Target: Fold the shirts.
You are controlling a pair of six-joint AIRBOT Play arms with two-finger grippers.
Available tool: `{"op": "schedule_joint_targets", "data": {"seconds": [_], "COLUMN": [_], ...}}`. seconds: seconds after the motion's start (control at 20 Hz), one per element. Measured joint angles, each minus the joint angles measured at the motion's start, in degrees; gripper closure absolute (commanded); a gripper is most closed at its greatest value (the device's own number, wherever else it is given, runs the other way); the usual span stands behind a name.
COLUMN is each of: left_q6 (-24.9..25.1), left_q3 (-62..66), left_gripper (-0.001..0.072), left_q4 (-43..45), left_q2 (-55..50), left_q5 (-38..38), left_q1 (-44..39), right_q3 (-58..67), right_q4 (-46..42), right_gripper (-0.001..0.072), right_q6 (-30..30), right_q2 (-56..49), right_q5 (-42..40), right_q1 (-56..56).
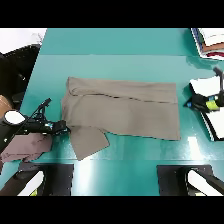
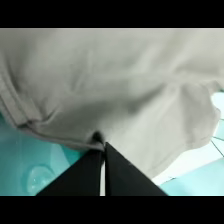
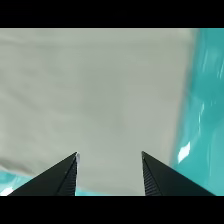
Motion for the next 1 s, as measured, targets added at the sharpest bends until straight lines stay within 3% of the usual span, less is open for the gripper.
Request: {"op": "schedule_joint_targets", "data": {"seconds": [0.3, 0.4, 0.45, 0.6, 0.65, 1.0], "left_q6": [0.1, 0.1, 0.1, 0.2, 0.2, -3.5], "left_q3": [0.8, 0.9, 0.9, 1.2, 1.8, 6.3], "left_gripper": [0.0680, 0.0680, 0.0680, 0.0681, 0.0682, 0.0682], "left_q4": [0.8, 0.9, 0.9, 1.6, 3.0, 13.1], "left_q2": [2.1, 2.3, 2.3, 2.4, 2.4, 6.4], "left_q5": [-1.8, -1.9, -2.0, -2.8, -3.7, -16.1], "left_q1": [0.0, 0.0, 0.0, 0.0, 0.0, 0.0], "right_q3": [-16.3, -19.0, -19.8, -20.1, -19.8, -15.7], "right_q4": [-1.9, -1.3, -0.4, 0.7, 0.2, -10.0], "right_gripper": [0.0165, 0.0282, 0.0286, 0.0623, 0.0694, 0.0695], "right_q6": [-0.1, -0.5, -0.6, -1.1, -1.3, -1.6], "right_q2": [-1.5, -3.5, -4.4, -5.9, -5.9, 3.4], "right_q5": [1.1, -0.5, -1.0, -2.5, -3.1, 5.0], "right_q1": [-9.7, -9.2, -8.4, -4.7, -3.3, 3.0]}}
